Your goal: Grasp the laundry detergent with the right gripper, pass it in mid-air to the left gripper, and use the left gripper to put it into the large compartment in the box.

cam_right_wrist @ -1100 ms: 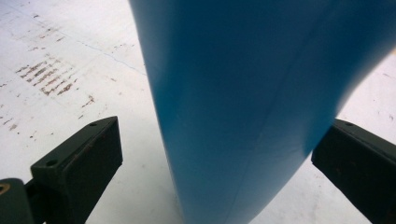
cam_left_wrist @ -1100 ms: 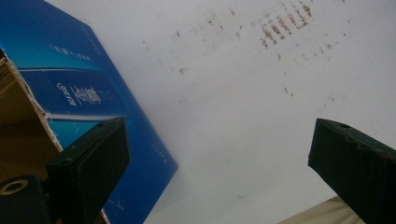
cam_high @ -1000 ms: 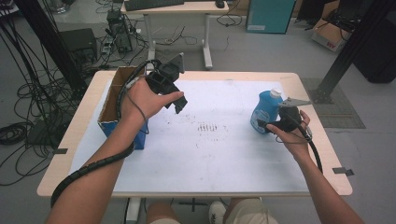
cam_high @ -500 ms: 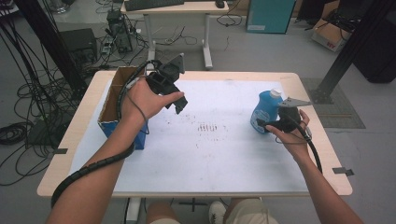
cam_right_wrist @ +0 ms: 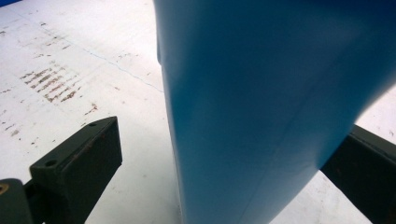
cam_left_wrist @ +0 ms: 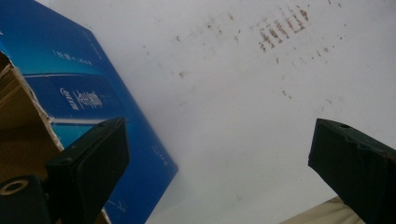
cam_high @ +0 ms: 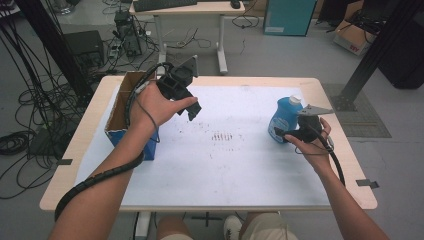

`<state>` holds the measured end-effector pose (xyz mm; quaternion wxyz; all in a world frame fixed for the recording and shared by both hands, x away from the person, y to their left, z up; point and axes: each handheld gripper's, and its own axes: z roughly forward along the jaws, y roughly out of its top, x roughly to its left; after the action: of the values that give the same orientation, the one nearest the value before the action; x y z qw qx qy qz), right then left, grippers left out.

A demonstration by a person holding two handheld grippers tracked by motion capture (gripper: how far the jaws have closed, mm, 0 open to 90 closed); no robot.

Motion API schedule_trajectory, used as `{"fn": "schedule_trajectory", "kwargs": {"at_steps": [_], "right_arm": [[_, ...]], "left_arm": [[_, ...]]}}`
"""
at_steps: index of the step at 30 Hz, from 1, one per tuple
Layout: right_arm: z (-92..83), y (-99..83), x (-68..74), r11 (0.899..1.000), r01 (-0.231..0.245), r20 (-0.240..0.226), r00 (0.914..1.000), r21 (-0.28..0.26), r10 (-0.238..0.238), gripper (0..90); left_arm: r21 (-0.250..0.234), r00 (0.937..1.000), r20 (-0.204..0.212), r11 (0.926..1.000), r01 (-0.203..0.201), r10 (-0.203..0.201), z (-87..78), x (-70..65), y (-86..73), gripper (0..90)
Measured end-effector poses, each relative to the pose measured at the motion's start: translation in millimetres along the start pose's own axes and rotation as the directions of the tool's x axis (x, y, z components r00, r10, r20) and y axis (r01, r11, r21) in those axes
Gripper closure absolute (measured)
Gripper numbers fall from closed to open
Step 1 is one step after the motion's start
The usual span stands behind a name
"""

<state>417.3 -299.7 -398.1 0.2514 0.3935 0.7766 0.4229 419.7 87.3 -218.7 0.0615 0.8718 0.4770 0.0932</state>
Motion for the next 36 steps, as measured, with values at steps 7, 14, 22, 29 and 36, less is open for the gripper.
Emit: {"fn": "schedule_trajectory", "kwargs": {"at_steps": [7, 14, 22, 29, 36], "right_arm": [[-1.1, 0.8, -0.3, 1.0, 0.006, 0.01, 0.9999, -0.013, -0.005, 1.4], [-0.6, 0.7, -0.2, 1.0, 0.003, 0.009, 1.0, -0.016, -0.003, 1.4], [-0.2, 0.5, 0.2, 1.0, -0.001, 0.003, 1.0, -0.022, 0.001, 1.4], [-1.6, 1.7, -0.2, 1.0, 0.006, 0.0, 1.0, -0.03, -0.006, 1.4], [-1.2, 1.1, 0.3, 0.999, -0.003, 0.004, 1.0, -0.033, 0.003, 1.3]], "left_arm": [[0.004, 1.0, -0.002, 1.0, 0.002, -0.002, 0.0, -0.1, -0.3, 5.8], [0.002, 1.0, 0.001, 1.0, 0.01, -0.01, 1.0, 0.1, -0.7, 5.8], [0.002, 1.0, 0.001, 1.0, 0.008, -0.008, 0.1, 1.7, -1.3, 5.8], [0.001, 1.0, 0.0, 1.0, 0.006, -0.006, 0.0, 0.7, -1.1, 5.7], [0.003, 1.0, 0.0, 1.0, 0.006, -0.006, -0.5, 1.1, -1.5, 5.7]]}}
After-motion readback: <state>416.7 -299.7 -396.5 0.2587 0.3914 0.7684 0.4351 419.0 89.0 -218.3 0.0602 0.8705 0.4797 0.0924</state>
